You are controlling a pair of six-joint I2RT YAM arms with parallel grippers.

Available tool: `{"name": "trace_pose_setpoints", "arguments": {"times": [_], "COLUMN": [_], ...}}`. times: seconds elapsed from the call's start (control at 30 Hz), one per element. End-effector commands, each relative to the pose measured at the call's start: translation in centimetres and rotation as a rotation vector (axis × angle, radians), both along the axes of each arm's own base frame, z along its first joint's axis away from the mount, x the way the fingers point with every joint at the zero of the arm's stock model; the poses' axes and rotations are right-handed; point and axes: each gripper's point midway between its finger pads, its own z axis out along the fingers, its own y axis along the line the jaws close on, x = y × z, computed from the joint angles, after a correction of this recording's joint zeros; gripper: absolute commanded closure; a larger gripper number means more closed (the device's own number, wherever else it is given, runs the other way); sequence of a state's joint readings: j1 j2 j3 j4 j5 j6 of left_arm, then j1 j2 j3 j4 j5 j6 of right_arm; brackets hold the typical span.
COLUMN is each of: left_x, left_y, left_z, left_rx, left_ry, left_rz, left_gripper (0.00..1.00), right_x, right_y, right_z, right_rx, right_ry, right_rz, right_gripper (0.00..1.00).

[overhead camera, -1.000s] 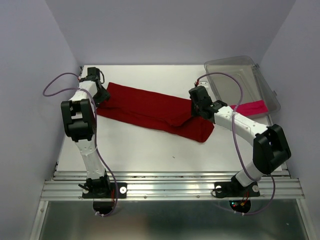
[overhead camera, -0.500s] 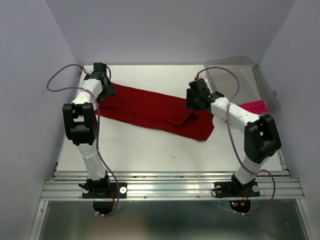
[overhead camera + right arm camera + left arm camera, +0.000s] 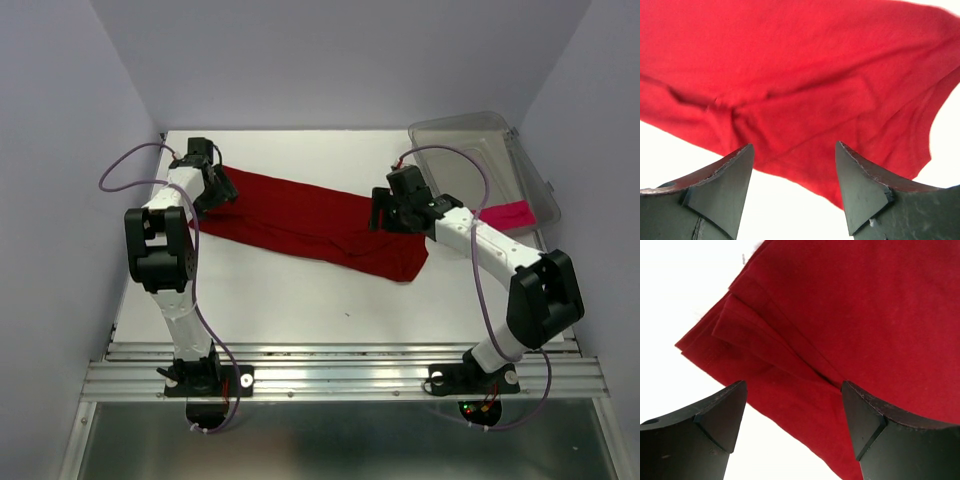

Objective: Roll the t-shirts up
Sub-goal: Fold the T-shirt at the center of the board.

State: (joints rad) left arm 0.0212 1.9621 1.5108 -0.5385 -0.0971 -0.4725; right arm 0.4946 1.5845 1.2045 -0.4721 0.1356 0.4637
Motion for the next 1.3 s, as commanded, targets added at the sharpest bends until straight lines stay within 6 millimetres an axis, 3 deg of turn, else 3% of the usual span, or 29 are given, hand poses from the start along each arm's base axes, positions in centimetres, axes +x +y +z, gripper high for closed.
{"name": "trace_pose_setpoints", "arguments": {"times": [0.0, 0.33, 0.83, 1.07, 1.27], "left_x": [0.6, 1.6, 4.0, 3.4, 2.2], "left_y": [-0.4, -1.0, -0.5, -0.5, -0.9], "left_z": [2.0, 0.2, 1.4, 2.6, 2.1], "left_rx": [-0.022, -0.055, -0.021, -0.014, -0.027], "left_ry": [-0.074, -0.077, -0.106, -0.126, -0.107], "left_rz": [-0.02, 0.005, 0.015, -0.008, -0.036], "left_gripper": [0.13, 0.13, 0.14, 0.14, 0.14], "right_x": [-2.2, -2.8, -2.9, -2.9, -2.9], "right_y": [1.7, 0.5, 0.3, 0.2, 0.3], "right_z": [-0.1, 0.3, -0.2, -0.2, -0.5], "right_rx": [0.08, 0.054, 0.044, 0.038, 0.041], "right_ry": [0.026, 0.009, 0.017, 0.017, 0.024], "right_rz": [0.034, 0.007, -0.004, -0.006, -0.003], "right_gripper": [0.28, 0.27, 0.26, 0.26, 0.26]}}
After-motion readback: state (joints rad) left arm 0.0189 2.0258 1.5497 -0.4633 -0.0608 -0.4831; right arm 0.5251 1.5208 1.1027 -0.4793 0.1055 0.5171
